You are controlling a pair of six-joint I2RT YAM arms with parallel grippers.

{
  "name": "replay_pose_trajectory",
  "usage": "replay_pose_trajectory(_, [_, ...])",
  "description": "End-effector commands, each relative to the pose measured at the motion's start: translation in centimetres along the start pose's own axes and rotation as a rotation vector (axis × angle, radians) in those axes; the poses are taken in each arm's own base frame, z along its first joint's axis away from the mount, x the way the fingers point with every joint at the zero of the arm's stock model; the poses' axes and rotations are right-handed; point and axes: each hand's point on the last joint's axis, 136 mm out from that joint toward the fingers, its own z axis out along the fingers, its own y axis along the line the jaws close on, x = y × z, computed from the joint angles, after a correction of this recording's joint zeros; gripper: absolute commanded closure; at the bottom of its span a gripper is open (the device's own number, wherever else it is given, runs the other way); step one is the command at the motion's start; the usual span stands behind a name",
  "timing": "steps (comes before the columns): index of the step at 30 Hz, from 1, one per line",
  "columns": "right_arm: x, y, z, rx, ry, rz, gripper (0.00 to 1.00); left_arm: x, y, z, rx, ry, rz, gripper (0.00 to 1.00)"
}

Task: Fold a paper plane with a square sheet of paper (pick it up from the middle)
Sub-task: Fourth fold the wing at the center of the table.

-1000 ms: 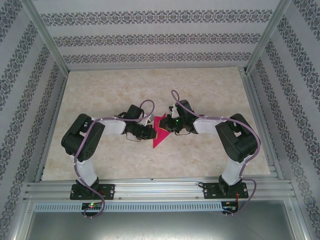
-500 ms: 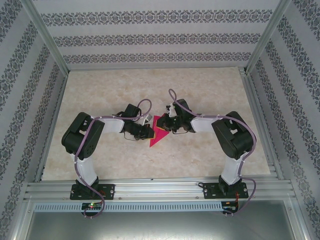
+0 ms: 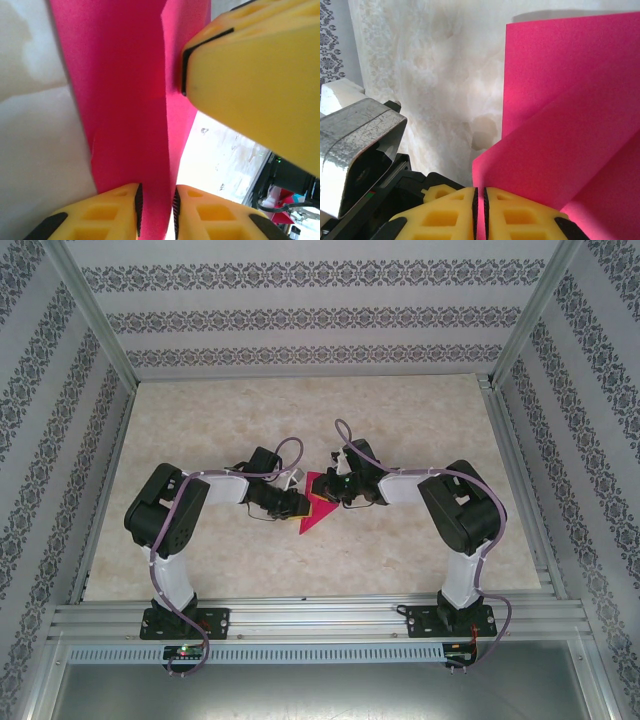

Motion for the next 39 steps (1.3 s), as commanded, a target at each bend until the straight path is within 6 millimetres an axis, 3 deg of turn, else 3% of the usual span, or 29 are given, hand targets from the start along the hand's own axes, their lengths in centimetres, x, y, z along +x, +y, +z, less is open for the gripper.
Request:
replay_pose_trajectory(1, [-1.2, 0.3, 0.3, -0.010, -0.033, 0.002, 0.85, 0.0, -0.1, -1.1, -0.024, -0.014, 0.019, 0.69])
replay_pose_trajectory(15, [-1.2, 0.6, 0.4, -0.021, -0.024, 0.009, 0.84, 0.9, 0.3, -0.4, -0.135, 0.011, 0.080, 0.64])
replay_pose_trajectory(22, [-1.0, 0.4, 0.5, -0.018, -0.018, 0.011, 0.83, 0.8, 0.4, -0.2, -0.141, 0.004, 0.083, 0.82])
replay_pose_trajectory(30, [-0.8, -0.1, 0.4, -0.002, -0.015, 0.014, 0.82, 0.8, -0.1, -0.1, -0.114, 0.013, 0.093, 0.93])
replay_pose_trajectory(33, [-1.0, 0.4, -0.2, -0.014, -0.027, -0.001, 0.81, 0.6, -0.6, -0.1, -0.070, 0.016, 0.086, 0.95])
replay_pose_trajectory(39, [-1.8, 0.7, -3.4, 0.003, -0.081, -0.039, 0.78, 0.1, -1.7, -0.4, 0.029, 0.011, 0.055, 0.96])
